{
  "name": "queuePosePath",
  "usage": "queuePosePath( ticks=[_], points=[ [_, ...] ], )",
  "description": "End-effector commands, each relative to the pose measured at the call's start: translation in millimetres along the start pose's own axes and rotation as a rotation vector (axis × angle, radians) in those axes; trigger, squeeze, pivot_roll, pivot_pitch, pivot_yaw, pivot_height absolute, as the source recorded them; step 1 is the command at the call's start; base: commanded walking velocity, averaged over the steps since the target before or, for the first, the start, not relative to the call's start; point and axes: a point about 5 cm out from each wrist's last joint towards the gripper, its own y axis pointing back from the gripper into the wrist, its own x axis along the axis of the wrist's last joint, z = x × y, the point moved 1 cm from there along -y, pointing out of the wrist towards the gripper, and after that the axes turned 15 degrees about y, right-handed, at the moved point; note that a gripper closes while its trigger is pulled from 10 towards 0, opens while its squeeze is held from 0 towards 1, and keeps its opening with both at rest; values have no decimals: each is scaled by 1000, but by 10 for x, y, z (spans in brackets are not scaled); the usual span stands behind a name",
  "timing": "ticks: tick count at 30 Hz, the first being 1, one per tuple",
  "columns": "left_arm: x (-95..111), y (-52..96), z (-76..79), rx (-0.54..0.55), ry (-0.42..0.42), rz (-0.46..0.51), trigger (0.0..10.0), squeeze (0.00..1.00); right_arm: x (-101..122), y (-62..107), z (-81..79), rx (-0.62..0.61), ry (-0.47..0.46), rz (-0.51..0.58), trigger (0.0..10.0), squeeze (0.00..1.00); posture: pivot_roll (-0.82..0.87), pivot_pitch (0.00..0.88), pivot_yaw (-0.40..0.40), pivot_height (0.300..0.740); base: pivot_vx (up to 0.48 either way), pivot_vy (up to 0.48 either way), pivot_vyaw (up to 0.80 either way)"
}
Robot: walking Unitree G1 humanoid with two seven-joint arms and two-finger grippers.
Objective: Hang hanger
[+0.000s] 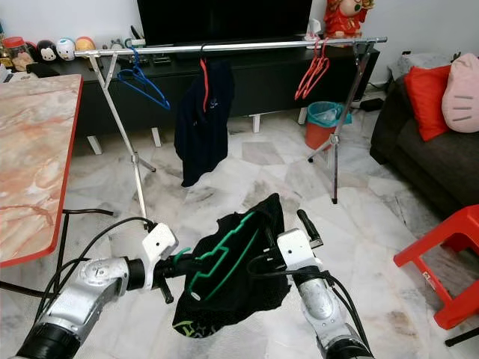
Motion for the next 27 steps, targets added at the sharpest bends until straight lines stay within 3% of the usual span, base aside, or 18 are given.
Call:
queuePosePath(
  ticks=[1, 12, 17, 24, 27],
  points=[
    [139, -11, 56, -32, -39, 38, 10000, 0, 84, -42, 41, -20, 12, 46, 10000, 0, 2, 0, -34, 740, 0, 0, 0],
    [145, 7, 79, -45, -49, 33, 10000, 0, 117, -43, 86, -54, 109, 61, 10000, 0, 5, 0, -42, 740, 0, 0, 0],
    [151, 3, 101, -56, -50, 34, 10000, 0, 68, -40, 111, -80, 199, 4, 10000, 0, 6, 0, -44, 740, 0, 0, 0],
    [155, 3, 111, -62, -55, 33, 10000, 0, 95, -46, 90, -71, 176, 10, 10000, 0, 5, 0, -45, 740, 0, 0, 0],
    [159, 2, 110, -60, -62, 30, 10000, 0, 142, -49, -1, -7, 140, 30, 10000, 0, 7, 0, -45, 740, 0, 0, 0]
  ],
)
